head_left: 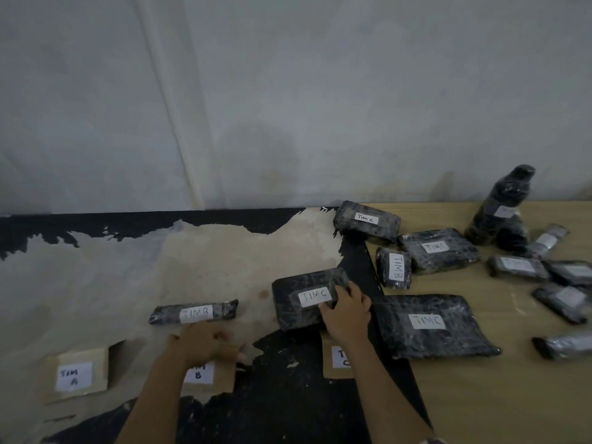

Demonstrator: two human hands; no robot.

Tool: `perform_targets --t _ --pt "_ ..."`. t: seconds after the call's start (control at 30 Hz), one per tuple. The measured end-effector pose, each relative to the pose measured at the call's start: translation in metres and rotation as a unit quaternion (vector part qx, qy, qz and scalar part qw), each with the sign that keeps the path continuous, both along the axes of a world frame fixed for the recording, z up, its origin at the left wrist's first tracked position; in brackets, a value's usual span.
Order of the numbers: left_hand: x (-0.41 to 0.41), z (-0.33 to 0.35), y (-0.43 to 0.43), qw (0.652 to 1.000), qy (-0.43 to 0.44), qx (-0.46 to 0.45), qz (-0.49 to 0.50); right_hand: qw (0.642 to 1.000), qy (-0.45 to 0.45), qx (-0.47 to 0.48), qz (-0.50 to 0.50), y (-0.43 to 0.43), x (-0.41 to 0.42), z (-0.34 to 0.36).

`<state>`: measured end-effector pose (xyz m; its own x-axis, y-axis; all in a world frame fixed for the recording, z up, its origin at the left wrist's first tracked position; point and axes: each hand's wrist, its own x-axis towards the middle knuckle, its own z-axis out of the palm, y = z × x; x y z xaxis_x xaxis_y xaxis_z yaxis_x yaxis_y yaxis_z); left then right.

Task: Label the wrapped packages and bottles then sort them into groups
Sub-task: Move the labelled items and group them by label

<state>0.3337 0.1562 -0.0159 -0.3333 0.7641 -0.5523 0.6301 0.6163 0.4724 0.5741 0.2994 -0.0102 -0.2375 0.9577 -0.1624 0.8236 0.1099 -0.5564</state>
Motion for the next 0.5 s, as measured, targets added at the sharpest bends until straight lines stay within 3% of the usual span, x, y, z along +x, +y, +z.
perform_targets --t 0.2,0.37,0.5 --pt "0.018 0.017 0.011 0.999 0.051 -0.008 -0.003 1.000 -0.018 0.006 -0.003 -0.003 0.002 0.003" --pt "0.061 0.025 0.047 0.992 0.044 0.115 0.009 1.000 -0.010 0.004 -0.015 0.001 0.012 0.007" --pt "0.101 0.025 0.086 0.978 0.061 0.201 0.007 0.992 0.056 0.044 -0.108 0.016 0.042 0.008"
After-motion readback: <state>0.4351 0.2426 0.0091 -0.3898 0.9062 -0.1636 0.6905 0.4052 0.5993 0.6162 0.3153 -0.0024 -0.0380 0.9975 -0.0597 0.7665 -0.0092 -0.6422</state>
